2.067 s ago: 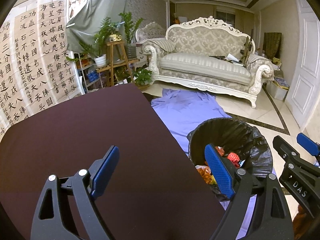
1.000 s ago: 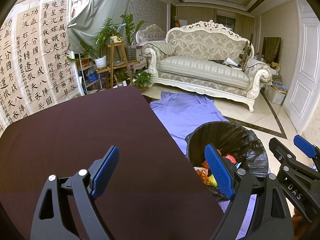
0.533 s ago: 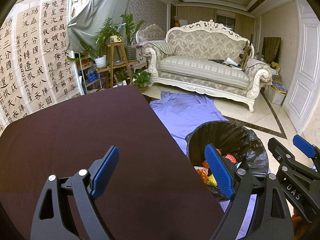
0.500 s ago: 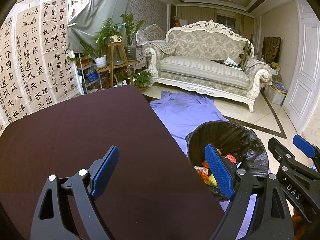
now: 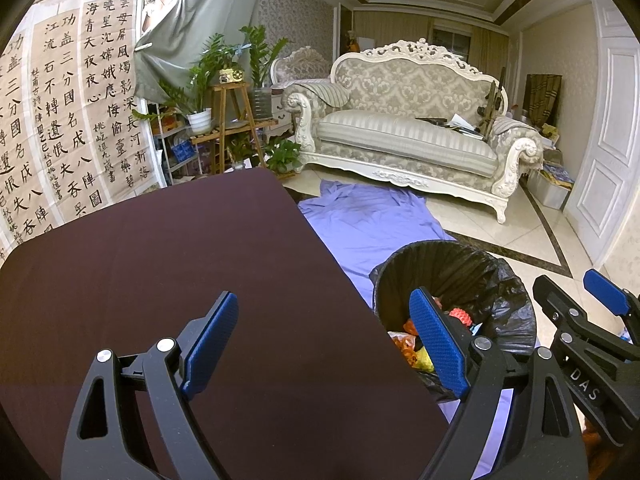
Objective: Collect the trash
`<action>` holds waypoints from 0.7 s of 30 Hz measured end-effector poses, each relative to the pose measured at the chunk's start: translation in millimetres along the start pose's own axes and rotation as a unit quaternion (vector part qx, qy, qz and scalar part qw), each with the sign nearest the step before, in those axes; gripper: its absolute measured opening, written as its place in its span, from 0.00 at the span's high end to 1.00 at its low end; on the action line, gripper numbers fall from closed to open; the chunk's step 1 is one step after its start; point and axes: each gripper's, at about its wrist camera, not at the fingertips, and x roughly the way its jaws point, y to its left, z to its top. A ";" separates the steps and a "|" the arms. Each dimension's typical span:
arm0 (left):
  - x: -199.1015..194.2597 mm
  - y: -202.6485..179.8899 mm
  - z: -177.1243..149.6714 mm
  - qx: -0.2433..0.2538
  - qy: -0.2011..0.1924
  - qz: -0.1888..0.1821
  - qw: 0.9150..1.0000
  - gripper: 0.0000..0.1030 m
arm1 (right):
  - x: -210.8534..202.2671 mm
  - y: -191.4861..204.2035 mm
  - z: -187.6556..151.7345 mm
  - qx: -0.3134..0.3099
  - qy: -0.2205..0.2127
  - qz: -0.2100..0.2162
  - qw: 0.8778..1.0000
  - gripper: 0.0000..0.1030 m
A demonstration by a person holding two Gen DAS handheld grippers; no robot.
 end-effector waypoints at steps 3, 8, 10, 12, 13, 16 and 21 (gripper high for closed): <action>0.7 0.8 0.0 0.000 0.002 -0.002 1.000 0.18 | 0.0 0.2 0.1 0.000 0.000 0.000 1.000 0.31; -2.7 -7.4 -3.5 0.005 -0.001 -0.001 1.000 0.18 | -0.4 0.0 0.7 0.000 0.001 0.000 1.000 0.31; -5.2 -11.3 -4.4 0.006 -0.005 0.000 1.000 0.18 | 0.0 -0.5 0.8 0.000 0.001 0.000 1.000 0.31; -3.1 -10.7 -3.1 0.007 -0.003 -0.004 1.000 0.18 | 0.2 -0.1 0.7 0.000 0.001 0.000 1.000 0.31; -1.4 -9.2 -2.1 0.008 -0.003 -0.006 1.000 0.18 | 0.2 -0.1 0.8 0.000 0.001 0.000 1.000 0.31; -2.1 -11.9 -2.1 0.008 -0.005 -0.004 1.000 0.18 | -0.1 -0.2 1.0 0.000 0.001 0.000 1.000 0.31; -3.6 -17.6 -1.8 0.011 -0.009 -0.008 1.000 0.18 | 0.1 0.0 1.2 -0.001 0.001 0.000 1.000 0.31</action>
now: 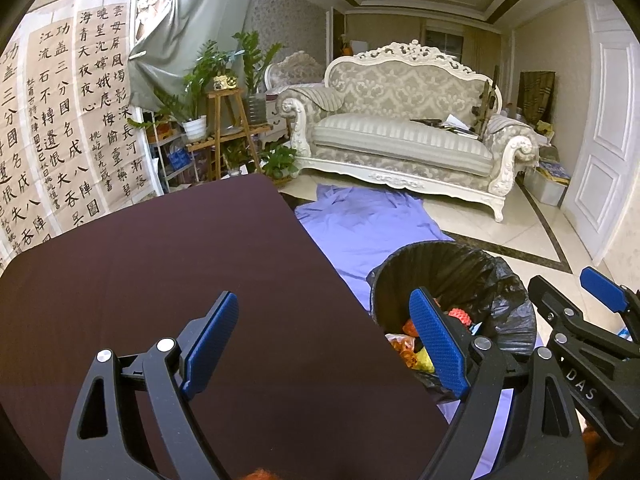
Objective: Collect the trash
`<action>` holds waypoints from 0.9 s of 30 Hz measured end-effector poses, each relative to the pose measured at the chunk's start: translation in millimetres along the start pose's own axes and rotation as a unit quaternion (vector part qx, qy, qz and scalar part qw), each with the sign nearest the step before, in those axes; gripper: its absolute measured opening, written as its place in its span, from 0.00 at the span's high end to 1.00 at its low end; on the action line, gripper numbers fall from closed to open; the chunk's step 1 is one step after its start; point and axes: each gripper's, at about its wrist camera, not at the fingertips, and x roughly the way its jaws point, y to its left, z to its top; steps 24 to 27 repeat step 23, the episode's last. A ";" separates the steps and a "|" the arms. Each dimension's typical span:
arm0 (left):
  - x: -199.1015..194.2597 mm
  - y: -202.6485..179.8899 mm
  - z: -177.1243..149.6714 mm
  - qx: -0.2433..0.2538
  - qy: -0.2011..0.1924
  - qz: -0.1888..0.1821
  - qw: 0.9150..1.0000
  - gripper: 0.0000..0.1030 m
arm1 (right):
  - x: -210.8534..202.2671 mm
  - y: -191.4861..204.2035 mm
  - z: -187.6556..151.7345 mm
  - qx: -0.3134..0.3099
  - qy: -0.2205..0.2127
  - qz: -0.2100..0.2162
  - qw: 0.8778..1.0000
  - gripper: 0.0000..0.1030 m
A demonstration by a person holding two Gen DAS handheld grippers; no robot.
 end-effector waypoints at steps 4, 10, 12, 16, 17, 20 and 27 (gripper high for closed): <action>1.6 5.3 1.6 -0.002 0.001 -0.006 1.000 0.18 | -0.1 0.2 0.2 0.000 0.000 0.000 1.000 0.31; 2.3 10.3 1.0 -0.017 0.002 -0.018 1.000 0.18 | -0.7 -0.1 1.1 0.000 0.000 0.000 1.000 0.31; 1.3 11.1 1.7 -0.017 -0.001 -0.018 1.000 0.18 | -0.4 0.3 1.1 -0.001 0.001 0.000 1.000 0.31; 1.5 13.5 4.6 -0.015 -0.007 -0.013 1.000 0.18 | 0.8 1.4 -0.5 -0.004 0.004 0.003 1.000 0.31; 1.8 16.3 5.1 -0.016 -0.008 -0.008 1.000 0.18 | 1.2 1.8 -1.0 -0.005 0.005 0.004 1.000 0.31; 6.1 27.3 5.4 -0.023 -0.002 0.002 1.000 0.18 | 2.3 8.3 -0.9 -0.013 0.008 0.011 1.000 0.31; 12.2 43.7 5.5 -0.036 0.010 0.014 0.999 0.18 | 8.6 23.9 -2.3 -0.026 0.014 0.023 0.999 0.31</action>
